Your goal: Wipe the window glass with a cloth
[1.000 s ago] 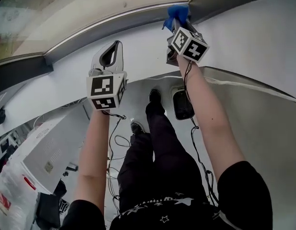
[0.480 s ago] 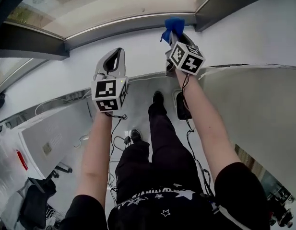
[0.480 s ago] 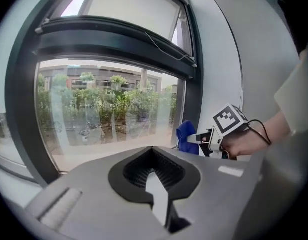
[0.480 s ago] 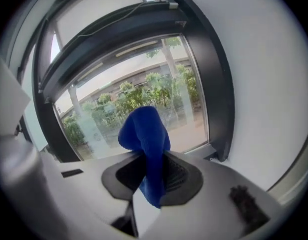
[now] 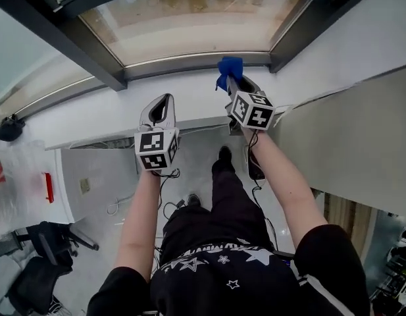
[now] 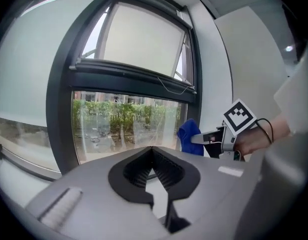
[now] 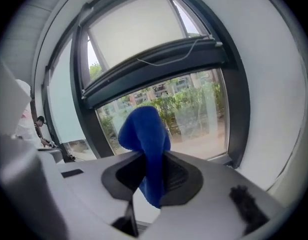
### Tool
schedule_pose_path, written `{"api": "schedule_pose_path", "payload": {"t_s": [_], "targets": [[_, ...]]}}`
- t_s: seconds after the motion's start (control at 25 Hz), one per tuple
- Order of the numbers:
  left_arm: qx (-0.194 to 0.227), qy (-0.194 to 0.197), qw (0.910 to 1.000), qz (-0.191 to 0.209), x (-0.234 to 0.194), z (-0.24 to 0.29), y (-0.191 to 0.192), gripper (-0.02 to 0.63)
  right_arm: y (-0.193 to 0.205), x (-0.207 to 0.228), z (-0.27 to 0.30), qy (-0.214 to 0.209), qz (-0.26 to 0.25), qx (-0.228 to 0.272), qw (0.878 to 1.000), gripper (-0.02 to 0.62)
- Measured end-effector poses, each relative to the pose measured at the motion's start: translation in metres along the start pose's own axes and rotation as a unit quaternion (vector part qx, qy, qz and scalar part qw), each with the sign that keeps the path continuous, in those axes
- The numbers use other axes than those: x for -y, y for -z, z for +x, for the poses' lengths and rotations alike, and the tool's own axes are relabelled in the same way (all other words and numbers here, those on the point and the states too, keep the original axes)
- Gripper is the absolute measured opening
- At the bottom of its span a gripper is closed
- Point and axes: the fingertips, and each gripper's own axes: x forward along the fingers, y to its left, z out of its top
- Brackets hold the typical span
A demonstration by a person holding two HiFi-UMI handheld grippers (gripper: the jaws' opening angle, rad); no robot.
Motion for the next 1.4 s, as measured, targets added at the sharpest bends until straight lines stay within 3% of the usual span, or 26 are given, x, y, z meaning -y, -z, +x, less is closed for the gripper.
{"api": "schedule_pose_path", "payload": {"t_s": [0.12,0.32,0.56,1.0,1.4], "targets": [[0.025,0.0,0.9995,0.017,0.003,-0.033,-0.026,0.009,-0.017,-0.037,-0.027,-0.018,-0.016,0.018,1.0,0.077],[0.068,0.018,0.9969,0.037,0.028,-0.107,-0.05,0.009,-0.008,-0.091,-0.088,-0.053,-0.05,0.009,0.997,0.077],[0.09,0.051,0.9935,0.047,0.053,-0.168,-0.058,0.009,-0.001,-0.123,-0.16,-0.047,-0.045,0.028,0.997,0.077],[0.083,0.074,0.9936,0.021,0.092,-0.2,-0.049,0.009,0.008,-0.115,-0.237,-0.041,-0.043,0.028,0.998,0.077],[0.102,0.078,0.9914,0.024,0.16,-0.221,-0.063,0.009,0.006,-0.107,-0.307,-0.094,-0.06,0.044,0.993,0.077]]}}
